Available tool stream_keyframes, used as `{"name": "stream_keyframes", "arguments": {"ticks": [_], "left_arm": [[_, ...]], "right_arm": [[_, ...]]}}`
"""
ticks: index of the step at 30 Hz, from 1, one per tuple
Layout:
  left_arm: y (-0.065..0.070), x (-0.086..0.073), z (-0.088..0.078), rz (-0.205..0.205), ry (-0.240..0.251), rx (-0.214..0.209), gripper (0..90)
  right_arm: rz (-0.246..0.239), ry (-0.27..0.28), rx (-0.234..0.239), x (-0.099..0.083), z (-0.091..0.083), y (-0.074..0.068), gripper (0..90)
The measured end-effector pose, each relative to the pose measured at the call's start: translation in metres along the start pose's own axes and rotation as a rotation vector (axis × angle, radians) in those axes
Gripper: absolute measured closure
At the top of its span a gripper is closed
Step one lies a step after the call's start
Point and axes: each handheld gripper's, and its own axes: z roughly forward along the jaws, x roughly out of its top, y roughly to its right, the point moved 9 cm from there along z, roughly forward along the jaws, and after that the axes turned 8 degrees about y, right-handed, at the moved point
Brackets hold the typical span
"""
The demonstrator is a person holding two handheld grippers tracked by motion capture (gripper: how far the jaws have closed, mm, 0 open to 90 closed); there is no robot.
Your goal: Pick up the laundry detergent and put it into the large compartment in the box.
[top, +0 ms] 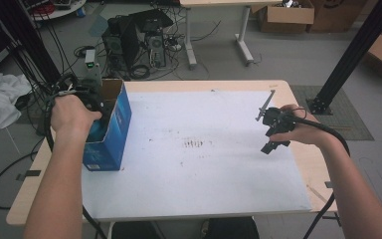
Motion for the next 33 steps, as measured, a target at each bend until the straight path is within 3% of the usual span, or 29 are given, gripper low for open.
{"name": "stream_keyframes", "arguments": {"ticks": [10, 21, 28, 33], "left_arm": [[0.004, 0.001, -0.027, 0.028, 0.037, 0.009, 23.2], [0.025, 0.004, -0.065, 0.122, 0.102, 0.017, 16.1], [0.055, 0.007, -0.091, 0.218, 0.157, 0.01, 13.8], [0.085, 0.004, -0.098, 0.31, 0.178, -0.027, 7.1]], "right_arm": [[-0.002, 0.004, -0.001, 0.001, -0.002, -0.001, 24.2], [-0.006, 0.004, -0.004, 0.002, -0.005, -0.003, 24.2], [-0.004, 0.001, 0.0, 0.003, -0.004, -0.005, 24.3], [-0.001, 0.005, -0.005, 0.003, -0.006, -0.006, 24.2]]}}
